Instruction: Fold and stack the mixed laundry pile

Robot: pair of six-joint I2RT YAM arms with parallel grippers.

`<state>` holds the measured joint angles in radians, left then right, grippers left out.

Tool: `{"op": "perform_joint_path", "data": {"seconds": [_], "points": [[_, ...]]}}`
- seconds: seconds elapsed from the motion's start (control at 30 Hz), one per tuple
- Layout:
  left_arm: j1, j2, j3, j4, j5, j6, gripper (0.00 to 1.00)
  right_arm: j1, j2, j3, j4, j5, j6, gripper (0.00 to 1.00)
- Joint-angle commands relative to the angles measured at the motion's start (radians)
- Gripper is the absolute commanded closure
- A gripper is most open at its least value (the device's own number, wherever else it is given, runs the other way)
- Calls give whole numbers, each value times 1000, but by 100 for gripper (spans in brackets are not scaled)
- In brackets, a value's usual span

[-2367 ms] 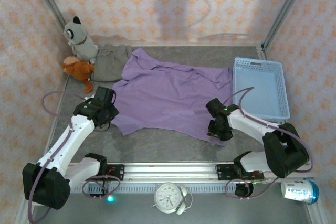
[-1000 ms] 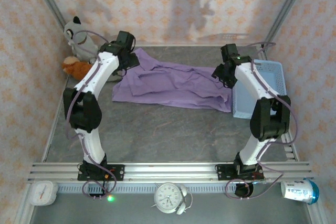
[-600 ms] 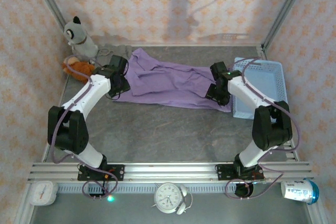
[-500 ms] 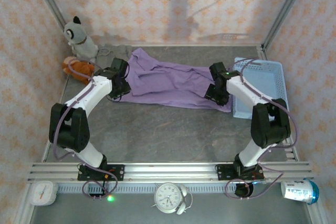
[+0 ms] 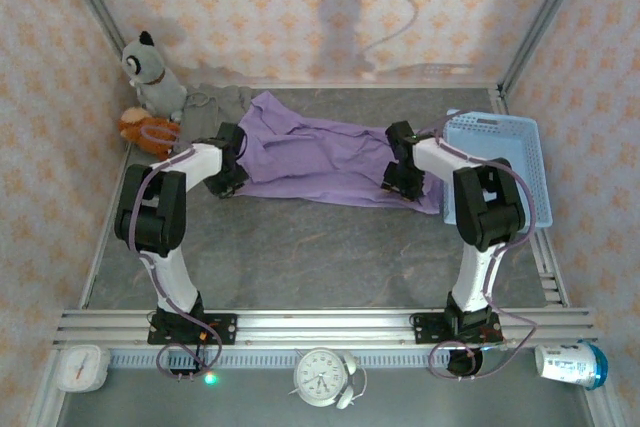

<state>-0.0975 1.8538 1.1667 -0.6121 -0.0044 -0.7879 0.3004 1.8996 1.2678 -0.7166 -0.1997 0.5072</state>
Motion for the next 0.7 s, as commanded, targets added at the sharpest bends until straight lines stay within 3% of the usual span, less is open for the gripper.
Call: {"op": "perform_joint_path", "data": {"seconds": [0.0, 0.13, 0.23, 0.53, 0.67], "points": [[55, -53, -59, -36, -76, -13, 79, 45, -50, -59, -15, -48, 0, 54], [146, -77, -89, -53, -82, 43, 78, 97, -133, -116, -39, -87, 27, 53], [183, -49, -59, -83, -75, 97, 78, 100, -217, -150, -82, -26, 26, 52], [166, -90, -1, -90, -18, 114, 75, 107, -268, -178, -219, 222, -76, 52], [154, -94, 25, -102, -9, 135, 72, 119, -274, -180, -219, 214, -77, 47]]}}
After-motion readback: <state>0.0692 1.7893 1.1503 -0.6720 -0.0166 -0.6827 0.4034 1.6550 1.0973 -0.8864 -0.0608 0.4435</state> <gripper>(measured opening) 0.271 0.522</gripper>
